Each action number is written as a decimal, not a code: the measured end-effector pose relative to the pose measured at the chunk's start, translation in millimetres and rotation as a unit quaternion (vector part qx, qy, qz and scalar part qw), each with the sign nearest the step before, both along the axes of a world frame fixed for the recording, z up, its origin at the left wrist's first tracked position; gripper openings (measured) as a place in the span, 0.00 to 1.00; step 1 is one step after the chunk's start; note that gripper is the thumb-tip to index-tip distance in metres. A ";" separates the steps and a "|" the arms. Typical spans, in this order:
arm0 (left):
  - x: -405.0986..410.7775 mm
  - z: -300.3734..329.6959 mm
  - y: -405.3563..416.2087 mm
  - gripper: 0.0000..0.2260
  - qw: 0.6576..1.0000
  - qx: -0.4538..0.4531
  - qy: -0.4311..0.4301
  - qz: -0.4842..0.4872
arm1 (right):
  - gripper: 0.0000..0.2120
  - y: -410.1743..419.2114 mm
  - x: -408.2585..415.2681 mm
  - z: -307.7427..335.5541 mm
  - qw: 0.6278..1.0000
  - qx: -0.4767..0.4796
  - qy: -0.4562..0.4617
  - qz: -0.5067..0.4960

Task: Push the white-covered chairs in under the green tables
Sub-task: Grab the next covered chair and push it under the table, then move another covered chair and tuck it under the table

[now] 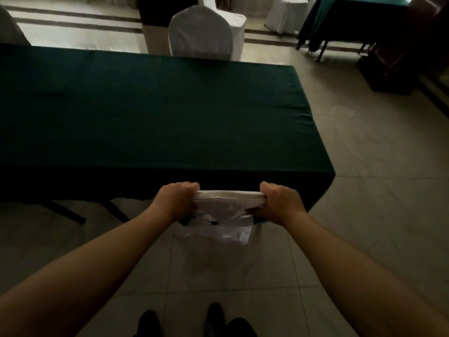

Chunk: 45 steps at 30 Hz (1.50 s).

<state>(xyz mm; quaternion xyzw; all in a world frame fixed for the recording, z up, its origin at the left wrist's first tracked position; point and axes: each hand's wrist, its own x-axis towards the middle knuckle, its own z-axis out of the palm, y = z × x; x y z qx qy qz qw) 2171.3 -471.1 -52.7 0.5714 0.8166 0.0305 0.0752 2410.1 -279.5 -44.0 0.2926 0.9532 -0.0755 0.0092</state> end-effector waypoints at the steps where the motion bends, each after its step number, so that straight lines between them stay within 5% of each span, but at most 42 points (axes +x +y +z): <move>1: 0.9 -0.5 -1.7 0.19 1.000 -0.007 -0.025 0.014 | 0.25 -2.6 -1.2 1.8 1.000 -0.001 0.021 0.013; 4: 2.4 1.9 -15.9 0.41 0.994 0.013 -0.094 0.048 | 0.38 -15.4 -17.3 9.5 0.996 -0.046 0.057 0.046; 7: -2.2 8.1 -40.7 0.50 0.988 0.052 -0.108 0.094 | 0.50 -32.4 -47.4 21.0 0.993 -0.085 0.037 0.068; 14: -41.1 34.6 -133.1 0.52 0.973 0.044 -0.070 0.218 | 0.55 -93.9 -121.4 49.4 0.988 -0.069 0.019 0.138; 25: -99.8 64.8 -366.5 0.50 0.919 0.150 -0.012 0.364 | 0.56 -273.8 -256.3 87.3 0.957 -0.045 0.026 0.285; 35: -103.1 90.1 -674.0 0.51 0.822 0.189 0.031 0.536 | 0.57 -560.7 -360.9 100.7 0.897 -0.033 0.032 0.439; 45: -42.4 105.1 -926.5 0.50 0.678 0.193 0.085 0.704 | 0.57 -863.0 -425.3 102.5 0.796 -0.086 0.041 0.598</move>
